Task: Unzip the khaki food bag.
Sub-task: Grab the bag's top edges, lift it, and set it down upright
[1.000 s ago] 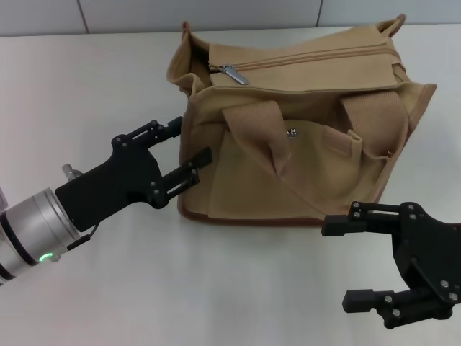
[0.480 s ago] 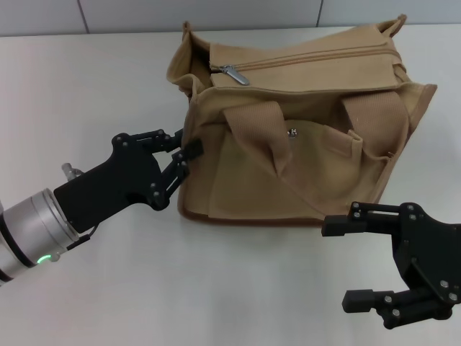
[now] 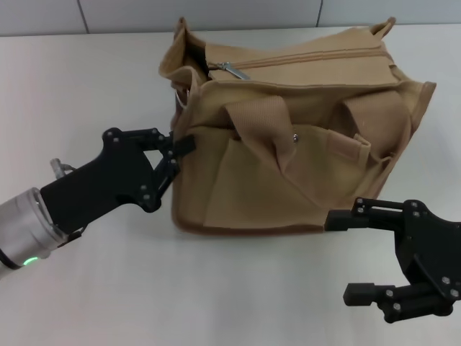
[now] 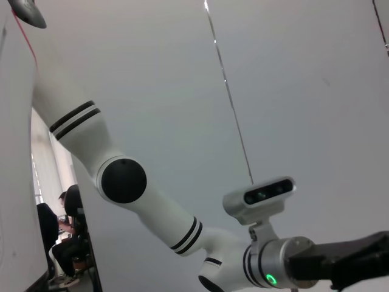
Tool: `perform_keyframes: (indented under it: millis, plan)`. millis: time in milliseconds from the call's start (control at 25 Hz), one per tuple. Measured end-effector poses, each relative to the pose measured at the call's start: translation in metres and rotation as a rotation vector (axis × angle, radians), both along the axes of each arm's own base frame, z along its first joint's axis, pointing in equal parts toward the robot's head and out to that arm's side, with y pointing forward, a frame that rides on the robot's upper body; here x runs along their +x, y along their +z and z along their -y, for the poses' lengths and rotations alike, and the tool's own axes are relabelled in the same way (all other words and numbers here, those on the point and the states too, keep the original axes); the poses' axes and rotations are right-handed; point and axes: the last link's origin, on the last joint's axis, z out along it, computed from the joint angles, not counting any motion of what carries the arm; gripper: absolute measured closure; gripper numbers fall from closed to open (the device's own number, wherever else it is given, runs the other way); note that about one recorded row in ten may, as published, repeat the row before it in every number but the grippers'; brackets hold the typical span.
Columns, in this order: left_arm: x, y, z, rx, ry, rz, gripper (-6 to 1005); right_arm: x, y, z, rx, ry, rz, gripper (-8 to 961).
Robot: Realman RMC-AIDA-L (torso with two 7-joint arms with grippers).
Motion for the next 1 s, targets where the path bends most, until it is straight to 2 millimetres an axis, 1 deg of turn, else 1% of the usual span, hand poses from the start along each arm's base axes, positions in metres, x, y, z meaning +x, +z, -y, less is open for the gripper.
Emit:
perform_keyframes:
  millis: [40,120,320,520,600,640,720,760,840,1000]
  plan:
    - [0.0,0.005,0.001,0.016,-0.015,0.003,941,0.0,0.0,0.0,0.002,-0.002,-0.001,135]
    - [-0.001,0.008,0.001,0.024,-0.019,0.005,941,0.0,0.001,0.0,0.004,-0.004,-0.002,134]
    - [-0.002,0.032,-0.003,0.099,-0.038,0.038,941,0.003,0.006,-0.003,0.054,-0.051,-0.045,134]
    - [0.0,0.069,-0.008,0.134,-0.084,0.103,941,0.012,0.021,-0.01,0.213,-0.23,-0.213,135]
    - [0.004,0.077,-0.008,0.13,-0.121,0.128,941,0.017,0.024,-0.012,0.272,-0.308,-0.282,135]
    - [0.006,0.078,-0.009,0.126,-0.135,0.134,941,0.019,0.025,-0.013,0.29,-0.338,-0.304,134]
    - [0.011,0.074,-0.009,0.109,-0.15,0.137,941,0.022,0.023,-0.015,0.319,-0.392,-0.335,134]
    - [0.015,0.066,-0.009,0.092,-0.157,0.137,941,0.022,0.021,-0.016,0.321,-0.413,-0.345,134]
    - [0.019,0.055,-0.007,0.075,-0.167,0.133,941,0.021,0.014,-0.018,0.305,-0.454,-0.367,134]
    - [0.026,0.038,-0.007,0.041,-0.171,0.11,941,0.019,0.009,-0.021,0.281,-0.472,-0.383,135]
